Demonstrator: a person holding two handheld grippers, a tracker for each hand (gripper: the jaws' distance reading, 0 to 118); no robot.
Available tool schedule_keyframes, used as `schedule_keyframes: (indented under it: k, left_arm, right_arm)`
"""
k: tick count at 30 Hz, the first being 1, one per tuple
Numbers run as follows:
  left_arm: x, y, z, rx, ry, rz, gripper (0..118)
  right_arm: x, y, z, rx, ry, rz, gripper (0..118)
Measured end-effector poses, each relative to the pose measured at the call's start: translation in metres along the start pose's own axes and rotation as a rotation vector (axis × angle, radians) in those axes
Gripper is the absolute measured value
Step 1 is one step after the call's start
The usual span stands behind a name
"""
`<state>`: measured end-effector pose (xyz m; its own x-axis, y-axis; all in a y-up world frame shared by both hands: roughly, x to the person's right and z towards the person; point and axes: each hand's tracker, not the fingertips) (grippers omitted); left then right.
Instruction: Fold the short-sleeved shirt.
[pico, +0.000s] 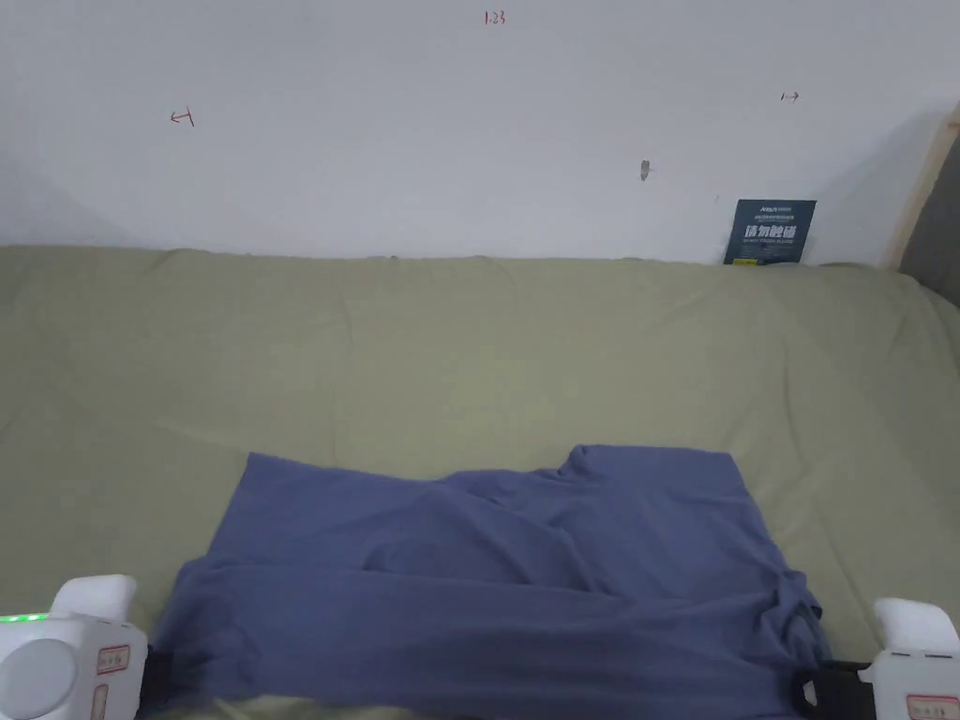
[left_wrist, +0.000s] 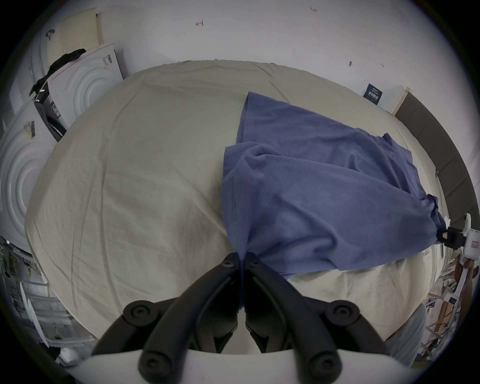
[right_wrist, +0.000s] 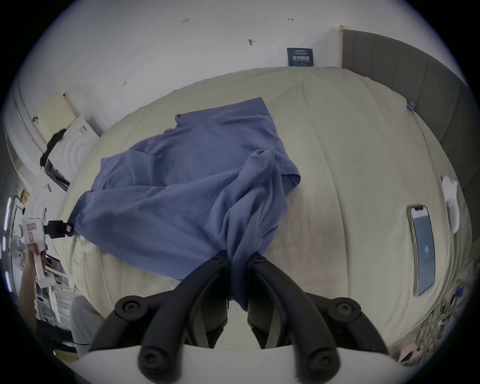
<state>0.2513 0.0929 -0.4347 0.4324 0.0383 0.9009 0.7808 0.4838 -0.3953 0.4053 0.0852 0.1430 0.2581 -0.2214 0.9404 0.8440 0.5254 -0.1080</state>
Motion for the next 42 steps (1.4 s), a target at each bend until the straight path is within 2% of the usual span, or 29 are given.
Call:
schedule_keyframes:
  k: [9, 15, 18, 19, 20, 21, 22, 23, 26, 27, 28, 29, 30, 31, 32, 33, 35, 36, 37, 38, 39, 41, 42]
  left_arm:
    - [-0.025, -0.079, 0.048, -0.04, -0.008, 0.045, 0]
    - [-0.032, -0.095, 0.051, -0.053, -0.026, 0.049, 0]
    - [-0.031, -0.094, 0.047, -0.054, -0.028, 0.054, 0]
    - [-0.032, -0.093, 0.047, -0.049, -0.036, 0.054, 17]
    - [-0.035, -0.093, 0.049, -0.035, -0.055, 0.047, 58]
    - [-0.037, -0.092, 0.05, -0.023, -0.062, 0.041, 105]
    - [-0.039, -0.089, 0.054, -0.028, -0.053, 0.035, 117]
    - [-0.038, -0.085, 0.061, 0.005, -0.037, 0.064, 113]
    - [-0.039, -0.063, 0.071, 0.075, -0.086, 0.1, 113]
    - [-0.037, -0.055, 0.07, 0.09, -0.106, 0.093, 113]
    - [-0.033, -0.047, 0.068, 0.081, -0.094, 0.091, 110]
    - [-0.026, -0.036, 0.065, 0.088, -0.084, 0.097, 101]
    - [-0.023, -0.03, 0.06, 0.103, -0.098, 0.09, 81]
    - [-0.018, -0.02, 0.055, 0.111, -0.114, 0.073, 23]
    - [-0.012, -0.008, 0.047, 0.107, -0.114, 0.065, 0]
    - [-0.006, 0.0, 0.04, 0.107, -0.115, 0.06, 0]
    - [0.002, 0.017, 0.018, 0.132, -0.079, 0.02, 0]
    - [0.005, 0.026, 0.009, 0.136, -0.08, 0.024, 0]
    - [0.005, 0.035, -0.001, 0.146, -0.082, 0.024, 41]
    - [0.012, 0.051, -0.006, 0.143, -0.075, 0.017, 88]
    - [0.015, 0.065, -0.02, 0.125, -0.057, 0.024, 118]
    - [0.017, 0.081, -0.05, 0.001, -0.06, 0.034, 113]
    - [0.006, 0.092, -0.077, 0.025, -0.012, 0.032, 113]
  right_arm:
    - [-0.001, -0.071, 0.037, -0.07, 0.012, 0.039, 14]
    - [0.003, -0.085, 0.037, -0.079, 0.006, 0.015, 14]
    - [0.002, -0.082, 0.034, -0.085, -0.018, -0.007, 19]
    - [0.002, -0.082, 0.035, -0.089, -0.04, -0.016, 46]
    - [0.002, -0.081, 0.038, -0.094, -0.1, -0.01, 77]
    - [0.005, -0.08, 0.042, -0.087, -0.108, -0.002, 105]
    - [0.007, -0.079, 0.049, -0.065, -0.098, -0.005, 115]
    - [0.008, -0.075, 0.059, -0.015, -0.1, -0.009, 116]
    - [0.007, -0.06, 0.067, -0.015, -0.105, 0.009, 116]
    - [0.004, -0.054, 0.068, -0.003, -0.106, 0.021, 115]
    - [-0.001, -0.049, 0.068, 0.054, -0.129, 0.023, 105]
    - [-0.004, -0.043, 0.068, 0.1, -0.123, 0.017, 82]
    - [-0.007, -0.038, 0.068, 0.116, -0.107, 0.014, 48]
    - [-0.01, -0.032, 0.065, 0.123, -0.106, 0.014, 4]
    - [-0.016, -0.027, 0.06, 0.149, -0.122, 0.017, 2]
    - [-0.02, -0.023, 0.058, 0.18, -0.147, 0.03, 2]
    - [-0.025, -0.011, 0.051, 0.166, -0.101, 0.044, 2]
    - [-0.028, -0.006, 0.047, 0.171, -0.093, 0.045, 2]
    - [-0.029, -0.002, 0.043, 0.174, -0.093, 0.052, 2]
    - [-0.031, 0.003, 0.038, 0.181, -0.098, 0.058, 2]
    - [-0.032, 0.009, 0.033, 0.18, -0.113, 0.062, 2]
    - [-0.03, 0.018, 0.021, 0.168, -0.117, 0.065, 2]
    - [-0.029, 0.022, 0.016, 0.165, -0.118, 0.061, 2]
